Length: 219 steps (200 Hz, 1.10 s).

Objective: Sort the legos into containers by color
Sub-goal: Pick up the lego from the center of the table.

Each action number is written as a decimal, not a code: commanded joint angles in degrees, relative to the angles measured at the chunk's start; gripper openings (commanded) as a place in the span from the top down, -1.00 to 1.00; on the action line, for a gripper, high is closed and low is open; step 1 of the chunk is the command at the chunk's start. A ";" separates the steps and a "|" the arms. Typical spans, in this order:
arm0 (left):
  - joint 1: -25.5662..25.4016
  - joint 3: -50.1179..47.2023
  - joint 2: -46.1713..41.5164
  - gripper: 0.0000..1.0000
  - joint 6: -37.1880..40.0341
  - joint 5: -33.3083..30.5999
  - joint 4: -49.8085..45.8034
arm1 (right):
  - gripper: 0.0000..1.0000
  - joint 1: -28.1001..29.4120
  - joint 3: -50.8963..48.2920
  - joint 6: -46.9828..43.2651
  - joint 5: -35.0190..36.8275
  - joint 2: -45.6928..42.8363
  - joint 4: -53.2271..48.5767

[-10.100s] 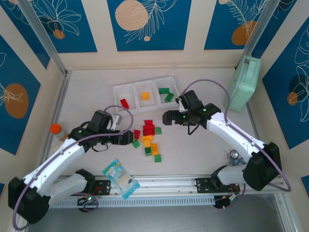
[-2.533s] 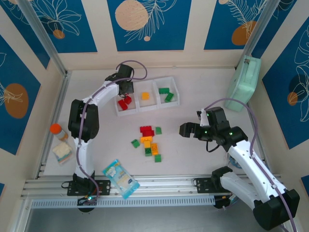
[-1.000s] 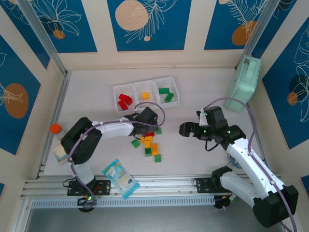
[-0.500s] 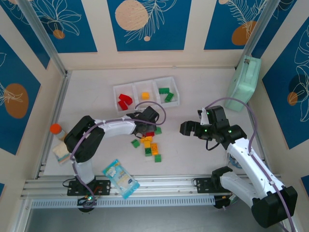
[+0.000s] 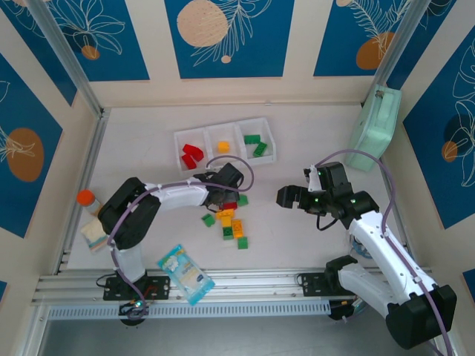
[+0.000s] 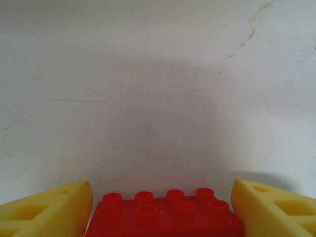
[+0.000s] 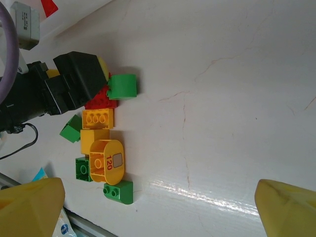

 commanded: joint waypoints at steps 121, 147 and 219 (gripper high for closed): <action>3.00 -5.65 -0.66 -0.12 -0.17 4.59 0.59 | -0.98 -0.46 -1.14 -0.61 -1.14 0.09 0.30; 3.03 -7.13 -3.07 -0.08 0.45 4.86 3.41 | -0.99 -0.55 -0.99 -0.64 -1.05 0.15 0.32; 7.65 0.30 -10.78 -0.08 12.72 -3.52 -7.85 | -0.98 -0.57 -0.89 -0.57 -0.96 0.03 0.08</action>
